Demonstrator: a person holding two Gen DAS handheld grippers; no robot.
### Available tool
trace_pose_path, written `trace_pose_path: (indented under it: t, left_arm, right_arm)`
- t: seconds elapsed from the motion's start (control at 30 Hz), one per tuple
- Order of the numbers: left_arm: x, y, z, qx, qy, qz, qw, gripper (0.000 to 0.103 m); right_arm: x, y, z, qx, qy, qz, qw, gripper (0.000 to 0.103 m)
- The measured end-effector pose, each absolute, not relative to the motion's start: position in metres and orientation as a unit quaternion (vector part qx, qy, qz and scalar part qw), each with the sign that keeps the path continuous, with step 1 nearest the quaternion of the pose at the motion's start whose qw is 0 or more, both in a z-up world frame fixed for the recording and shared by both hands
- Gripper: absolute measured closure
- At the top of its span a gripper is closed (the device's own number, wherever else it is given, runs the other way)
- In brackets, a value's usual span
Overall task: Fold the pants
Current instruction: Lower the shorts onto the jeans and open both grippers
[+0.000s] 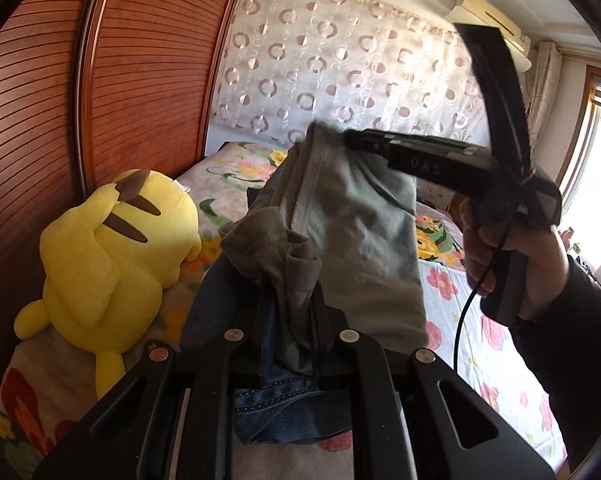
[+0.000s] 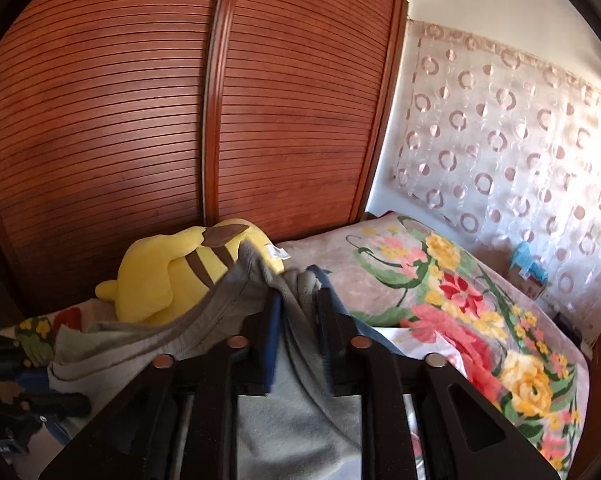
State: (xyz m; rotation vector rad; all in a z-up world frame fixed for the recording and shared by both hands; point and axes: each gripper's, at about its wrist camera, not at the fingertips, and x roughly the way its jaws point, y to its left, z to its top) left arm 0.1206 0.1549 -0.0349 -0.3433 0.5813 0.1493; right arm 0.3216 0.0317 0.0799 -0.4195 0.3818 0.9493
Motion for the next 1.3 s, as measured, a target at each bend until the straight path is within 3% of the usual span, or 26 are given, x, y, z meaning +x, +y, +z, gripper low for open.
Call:
trace_pose_path:
  t: [0.07,0.1,0.37,0.7,1.2,1.27,1.3]
  left_arm:
    - [0.121,0.155,-0.037,-0.168,0.287,0.075,0.94,0.087]
    - [0.122,0.156,-0.038,-0.168,0.288,0.076,0.94,0.086]
    - [0.124,0.151,-0.042,-0.159,0.294,0.068,0.94,0.058]
    - [0.124,0.151,-0.042,-0.146,0.3,0.071,0.94,0.045]
    - [0.107,0.148,-0.027,-0.112,0.295,0.089,0.945,0.043]
    - [0.103,0.148,-0.024,-0.109,0.289,0.091,0.947,0.026]
    - [0.1,0.149,-0.023,-0.109,0.285,0.091,0.948,0.023]
  right_arm:
    - [0.324,0.024,0.083,-0.186,0.183,0.453,0.853,0.068]
    - [0.325,0.021,0.085,-0.182,0.185,0.456,0.851,0.067]
    - [0.342,-0.012,0.069,-0.182,0.231,0.455,0.84,0.067]
    - [0.37,0.006,0.056,-0.172,0.269,0.413,0.853,0.067]
    - [0.321,-0.017,0.064,-0.143,0.252,0.433,0.854,0.067]
    - [0.313,-0.019,0.065,-0.143,0.25,0.435,0.853,0.067]
    - [0.309,-0.021,0.065,-0.142,0.249,0.437,0.853,0.067]
